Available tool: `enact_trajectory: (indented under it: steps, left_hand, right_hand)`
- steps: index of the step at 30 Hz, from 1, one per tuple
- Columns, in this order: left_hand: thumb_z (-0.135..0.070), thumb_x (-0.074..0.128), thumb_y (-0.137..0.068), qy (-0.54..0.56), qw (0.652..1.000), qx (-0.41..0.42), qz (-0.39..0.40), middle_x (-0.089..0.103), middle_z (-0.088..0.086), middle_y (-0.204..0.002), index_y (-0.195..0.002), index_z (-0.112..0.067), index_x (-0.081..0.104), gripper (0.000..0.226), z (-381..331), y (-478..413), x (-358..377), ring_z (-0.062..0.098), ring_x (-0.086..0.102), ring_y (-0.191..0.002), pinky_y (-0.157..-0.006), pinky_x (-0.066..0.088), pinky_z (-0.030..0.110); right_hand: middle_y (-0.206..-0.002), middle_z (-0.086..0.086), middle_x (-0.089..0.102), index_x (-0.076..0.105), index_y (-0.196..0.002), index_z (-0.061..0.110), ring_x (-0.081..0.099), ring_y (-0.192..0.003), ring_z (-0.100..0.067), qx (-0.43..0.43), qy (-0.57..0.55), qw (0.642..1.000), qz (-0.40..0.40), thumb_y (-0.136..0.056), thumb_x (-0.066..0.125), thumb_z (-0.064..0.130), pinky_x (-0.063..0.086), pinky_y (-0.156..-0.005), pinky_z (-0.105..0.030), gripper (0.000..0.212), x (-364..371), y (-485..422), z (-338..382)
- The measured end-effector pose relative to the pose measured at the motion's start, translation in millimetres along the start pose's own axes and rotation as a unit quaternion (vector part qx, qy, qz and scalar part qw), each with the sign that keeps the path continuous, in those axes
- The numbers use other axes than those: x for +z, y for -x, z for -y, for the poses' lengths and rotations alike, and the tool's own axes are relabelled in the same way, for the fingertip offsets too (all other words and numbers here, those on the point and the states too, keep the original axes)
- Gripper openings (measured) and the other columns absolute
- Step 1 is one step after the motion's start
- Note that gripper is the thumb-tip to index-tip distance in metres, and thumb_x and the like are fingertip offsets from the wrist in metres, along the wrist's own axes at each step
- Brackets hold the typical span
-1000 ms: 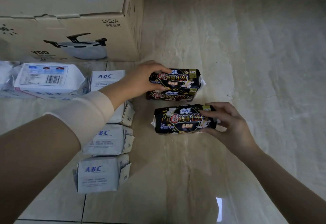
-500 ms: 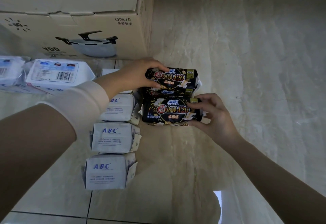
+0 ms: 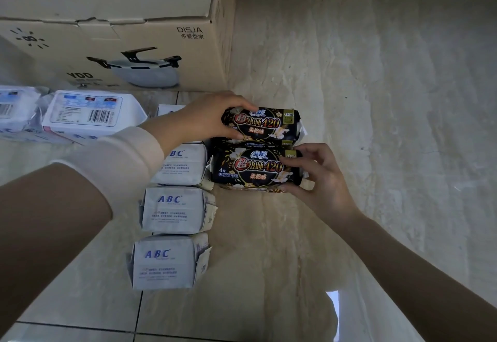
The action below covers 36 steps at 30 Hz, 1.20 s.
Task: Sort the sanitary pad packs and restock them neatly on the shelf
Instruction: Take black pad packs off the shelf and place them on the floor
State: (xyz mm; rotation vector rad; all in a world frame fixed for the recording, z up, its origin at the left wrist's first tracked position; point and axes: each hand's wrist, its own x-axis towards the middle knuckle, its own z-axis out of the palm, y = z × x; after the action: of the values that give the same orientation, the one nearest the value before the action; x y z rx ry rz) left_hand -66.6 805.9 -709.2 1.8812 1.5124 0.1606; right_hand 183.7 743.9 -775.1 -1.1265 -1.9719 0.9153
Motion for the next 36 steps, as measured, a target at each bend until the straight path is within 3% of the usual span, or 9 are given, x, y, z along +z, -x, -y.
enact_trajectory:
  steps: [4, 9, 14, 17, 20, 23, 27, 31, 36]
  left_hand:
    - [-0.018, 0.076, -0.074, -0.012, 1.000, -0.003, 0.000, 0.053, 0.007, -0.124, -0.130, -0.025, 0.051, 0.062, 0.2, 1.7, 2.5, 0.019, 0.049, -0.115, -0.089, 0.035, 0.021]
    - [-0.020, 0.076, -0.075, -0.021, 1.000, 0.000, 0.003, 0.052, 0.007, -0.124, -0.132, -0.025, 0.049, 0.064, 0.0, 3.2, 3.2, 0.018, 0.047, -0.115, -0.082, 0.030, 0.018]
    - [-0.024, 0.072, -0.078, -0.013, 1.000, 0.001, 0.012, 0.052, 0.005, -0.123, -0.132, -0.026, 0.049, 0.058, -0.4, 3.2, 1.2, 0.014, 0.045, -0.113, -0.084, 0.030, 0.019]
    - [-0.030, 0.063, -0.086, -0.016, 1.000, -0.007, 0.011, 0.047, 0.005, -0.137, -0.133, -0.026, 0.048, 0.050, -5.1, 6.5, -1.8, 0.017, 0.041, -0.125, -0.098, 0.029, 0.023]
    - [-0.033, 0.054, -0.091, -0.025, 0.999, -0.029, -0.005, 0.030, 0.000, -0.151, -0.134, -0.025, 0.047, 0.044, -28.4, 21.3, -13.0, 0.016, 0.028, -0.137, -0.111, 0.019, 0.032]
    - [-0.033, 0.053, -0.092, -0.074, 0.996, -0.037, -0.044, 0.031, 0.000, -0.151, -0.130, -0.020, 0.052, 0.039, -76.6, 48.5, -43.0, 0.018, 0.034, -0.135, -0.111, 0.022, 0.035]
    - [-0.035, 0.050, -0.093, -0.126, 0.988, -0.086, -0.032, 0.035, 0.002, -0.148, -0.130, -0.018, 0.050, 0.040, -154.7, 98.2, -100.5, 0.019, 0.036, -0.132, -0.109, 0.023, 0.032]
    - [-0.033, 0.050, -0.094, -0.127, 0.985, -0.120, -0.001, 0.049, 0.002, -0.136, -0.129, -0.015, 0.049, 0.039, -247.0, 165.5, -180.9, 0.020, 0.045, -0.124, -0.103, 0.031, 0.033]
    - [-0.035, 0.049, -0.093, -0.108, 0.976, -0.189, 0.016, 0.050, 0.003, -0.134, -0.128, -0.018, 0.050, 0.039, -359.1, 245.5, -283.1, 0.024, 0.044, -0.124, -0.101, 0.037, 0.036]
  right_hand:
    - [-0.114, -0.006, 0.041, 0.067, -0.107, 0.009, 0.043, -0.106, -0.006, 0.002, 0.009, 1.000, 0.005, -0.065, 0.075, 0.017, 0.052, -0.084, -0.028, 0.043, 0.3, 0.6, 1.1]
    - [-0.115, -0.007, 0.041, 0.067, -0.107, 0.009, 0.043, -0.107, -0.009, 0.005, 0.025, 1.000, 0.012, -0.065, 0.075, 0.016, 0.044, -0.093, -0.015, 0.043, -0.7, 1.7, 1.4]
    - [-0.116, -0.012, 0.045, 0.065, -0.111, 0.010, 0.044, -0.108, -0.009, 0.009, 0.036, 0.999, 0.034, -0.067, 0.075, 0.025, 0.040, -0.093, -0.010, 0.048, -4.9, 0.7, 6.0]
    - [-0.121, -0.007, 0.049, 0.060, -0.119, 0.013, 0.049, -0.110, -0.005, 0.027, 0.059, 0.996, 0.056, -0.073, 0.065, 0.047, 0.049, -0.084, -0.016, 0.058, -15.6, 1.1, 19.6]
    - [-0.122, -0.004, 0.053, 0.058, -0.121, 0.012, 0.053, -0.106, -0.006, 0.065, 0.109, 0.991, 0.037, -0.081, 0.056, 0.049, 0.054, -0.076, -0.029, 0.055, -36.8, -4.9, 47.6]
    - [-0.131, -0.006, 0.047, 0.053, -0.127, 0.008, 0.052, -0.116, -0.017, 0.153, 0.160, 0.973, 0.066, -0.086, 0.062, 0.033, 0.050, -0.090, -0.037, 0.049, -70.0, -22.2, 103.9]
    - [-0.146, -0.004, 0.030, 0.036, -0.140, 0.012, 0.030, -0.134, -0.020, 0.228, 0.230, 0.928, 0.183, -0.093, 0.050, 0.035, 0.029, -0.108, -0.031, 0.054, -121.0, -46.8, 204.6]
    - [-0.149, -0.007, 0.026, 0.029, -0.143, 0.014, 0.022, -0.138, -0.024, 0.239, 0.275, 0.899, 0.243, -0.094, 0.045, 0.038, 0.020, -0.114, -0.038, 0.056, -184.9, -64.1, 323.8]
    - [-0.149, -0.008, 0.024, 0.028, -0.143, 0.014, 0.017, -0.140, -0.026, 0.227, 0.300, 0.883, 0.281, -0.095, 0.045, 0.037, 0.016, -0.115, -0.041, 0.055, -277.2, -84.9, 478.8]
